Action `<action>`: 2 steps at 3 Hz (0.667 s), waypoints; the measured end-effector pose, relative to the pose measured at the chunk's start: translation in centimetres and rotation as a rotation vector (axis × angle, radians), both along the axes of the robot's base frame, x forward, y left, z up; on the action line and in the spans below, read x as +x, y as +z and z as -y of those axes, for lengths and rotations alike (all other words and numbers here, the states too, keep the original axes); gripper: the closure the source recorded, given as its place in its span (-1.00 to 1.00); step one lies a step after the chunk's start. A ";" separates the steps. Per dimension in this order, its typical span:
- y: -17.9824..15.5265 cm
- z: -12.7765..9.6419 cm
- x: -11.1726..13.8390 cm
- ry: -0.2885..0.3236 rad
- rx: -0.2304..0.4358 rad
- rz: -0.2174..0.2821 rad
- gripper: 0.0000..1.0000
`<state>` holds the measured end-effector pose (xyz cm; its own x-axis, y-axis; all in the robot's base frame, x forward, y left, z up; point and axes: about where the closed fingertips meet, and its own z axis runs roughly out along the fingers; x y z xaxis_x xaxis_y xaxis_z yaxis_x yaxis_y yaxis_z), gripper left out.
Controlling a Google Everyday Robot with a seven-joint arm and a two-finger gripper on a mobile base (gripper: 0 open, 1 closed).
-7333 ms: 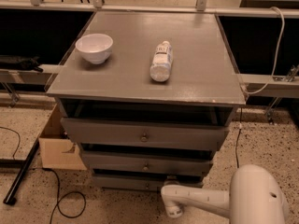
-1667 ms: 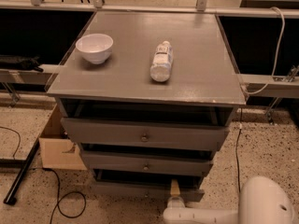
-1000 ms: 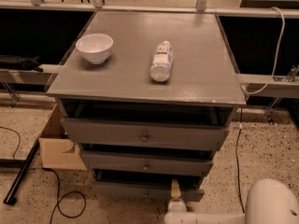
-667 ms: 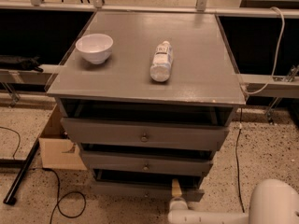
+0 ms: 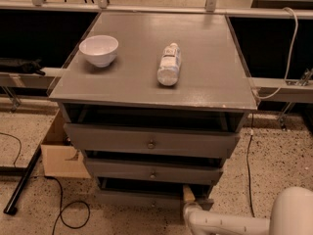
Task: Open bottom drawer
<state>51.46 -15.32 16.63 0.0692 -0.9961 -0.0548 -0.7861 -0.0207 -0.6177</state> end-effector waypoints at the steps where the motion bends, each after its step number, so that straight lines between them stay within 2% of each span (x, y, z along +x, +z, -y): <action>1: 0.0 0.0 0.0 0.001 0.002 -0.001 -1.00; 2: -0.3 -0.4 -0.4 0.018 0.029 -0.013 -1.00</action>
Offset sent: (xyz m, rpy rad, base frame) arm -0.0096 0.0080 -0.0058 0.0679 0.0297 0.0425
